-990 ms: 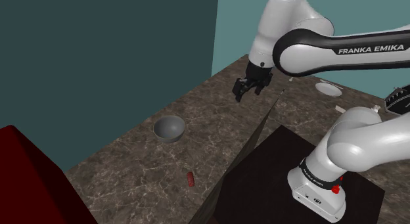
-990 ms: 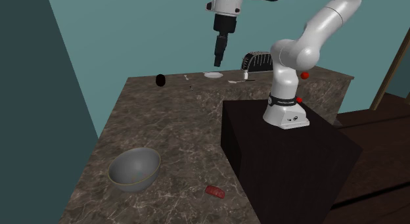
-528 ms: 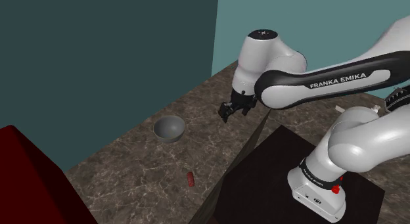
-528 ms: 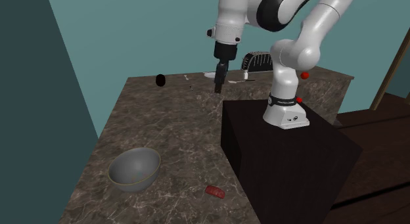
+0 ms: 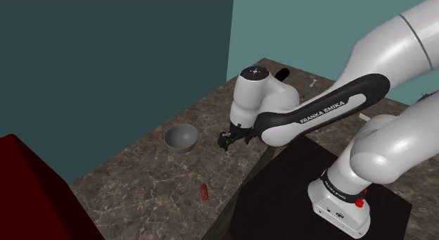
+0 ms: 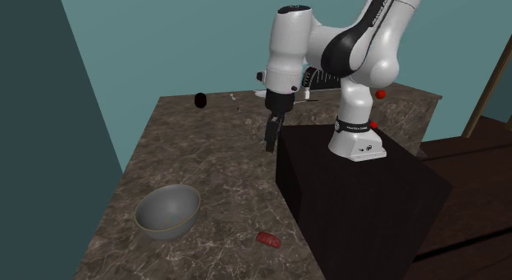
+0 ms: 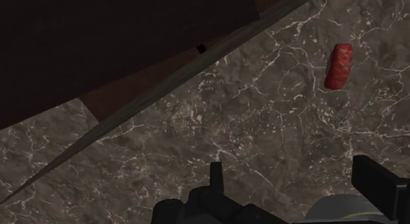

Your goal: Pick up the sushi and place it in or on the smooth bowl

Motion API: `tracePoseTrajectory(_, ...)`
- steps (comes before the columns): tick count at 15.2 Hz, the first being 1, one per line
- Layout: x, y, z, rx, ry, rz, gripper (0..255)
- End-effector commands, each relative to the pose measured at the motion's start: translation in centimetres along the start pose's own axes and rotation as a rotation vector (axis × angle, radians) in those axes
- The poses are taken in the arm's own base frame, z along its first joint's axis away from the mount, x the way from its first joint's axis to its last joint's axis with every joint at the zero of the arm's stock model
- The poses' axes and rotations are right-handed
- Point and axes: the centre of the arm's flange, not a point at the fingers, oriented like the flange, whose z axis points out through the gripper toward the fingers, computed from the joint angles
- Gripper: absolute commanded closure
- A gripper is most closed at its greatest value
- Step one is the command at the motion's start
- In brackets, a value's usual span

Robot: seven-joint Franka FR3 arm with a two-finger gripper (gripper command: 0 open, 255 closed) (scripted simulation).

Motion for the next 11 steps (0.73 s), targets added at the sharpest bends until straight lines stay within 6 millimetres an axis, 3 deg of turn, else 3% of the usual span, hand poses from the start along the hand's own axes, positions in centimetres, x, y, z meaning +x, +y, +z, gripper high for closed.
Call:
tracePoseTrajectory(1, -0.7, -1.7, 2.2, 0.004, -0.005, 0.013, 0)
tracePoseTrajectory(11, -3.0, -9.8, 12.2, 0.009, -0.027, 0.073, 0)
